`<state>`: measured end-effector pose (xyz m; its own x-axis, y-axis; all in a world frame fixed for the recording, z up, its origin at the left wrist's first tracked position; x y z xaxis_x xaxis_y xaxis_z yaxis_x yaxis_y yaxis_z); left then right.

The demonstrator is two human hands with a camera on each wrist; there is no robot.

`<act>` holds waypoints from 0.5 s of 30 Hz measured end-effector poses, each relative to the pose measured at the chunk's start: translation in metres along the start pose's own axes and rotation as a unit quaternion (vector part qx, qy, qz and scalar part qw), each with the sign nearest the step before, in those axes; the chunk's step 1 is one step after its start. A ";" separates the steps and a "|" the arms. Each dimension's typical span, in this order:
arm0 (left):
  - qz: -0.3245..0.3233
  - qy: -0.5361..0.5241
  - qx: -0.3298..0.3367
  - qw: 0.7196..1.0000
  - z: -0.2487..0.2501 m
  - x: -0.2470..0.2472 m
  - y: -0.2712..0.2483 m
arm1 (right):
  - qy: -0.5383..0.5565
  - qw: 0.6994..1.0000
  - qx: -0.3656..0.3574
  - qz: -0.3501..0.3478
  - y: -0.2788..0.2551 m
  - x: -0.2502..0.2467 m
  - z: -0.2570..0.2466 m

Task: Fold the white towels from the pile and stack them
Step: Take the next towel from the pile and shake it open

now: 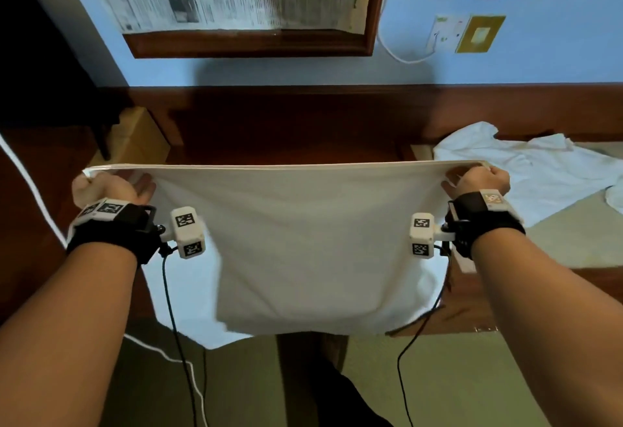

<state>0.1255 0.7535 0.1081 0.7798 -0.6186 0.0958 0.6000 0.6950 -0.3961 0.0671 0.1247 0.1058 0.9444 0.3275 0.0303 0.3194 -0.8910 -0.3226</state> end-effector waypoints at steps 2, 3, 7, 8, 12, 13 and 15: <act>0.002 -0.012 0.012 1.000 0.011 0.033 0.020 | 0.003 1.000 0.004 -0.005 0.017 0.045 -0.003; 0.003 -0.015 0.013 1.000 0.016 0.049 0.032 | 0.003 1.000 0.006 -0.009 0.027 0.069 -0.004; -0.046 0.010 -0.005 0.999 0.024 0.122 0.085 | -0.010 1.000 0.003 -0.014 0.062 0.158 0.000; -0.068 0.013 -0.010 0.998 0.018 0.140 0.094 | -0.021 1.000 -0.006 -0.014 0.075 0.175 0.006; -0.087 0.102 0.005 0.991 -0.039 0.174 0.131 | -0.201 0.972 -0.100 -0.066 0.114 0.223 0.059; -0.085 0.175 0.012 0.981 -0.063 0.172 0.135 | -0.267 0.949 -0.135 -0.102 0.112 0.226 0.077; -0.114 0.393 0.054 0.911 -0.117 0.158 0.135 | -0.412 0.875 -0.178 -0.183 0.098 0.215 0.124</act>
<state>0.3094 0.7068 -0.0371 0.2899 -0.7935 -0.5351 0.7771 0.5215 -0.3523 0.2915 0.1471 -0.0370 0.4427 0.5959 -0.6700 0.7311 -0.6725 -0.1152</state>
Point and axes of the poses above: each hand's wrist, its own y-axis towards the middle knuckle, its own x-axis out of the palm, z = x × y, the point moved 8 cm from there along y, towards the middle knuckle, and after that the axes turned 6 degrees about z, right-handed, at the moved point
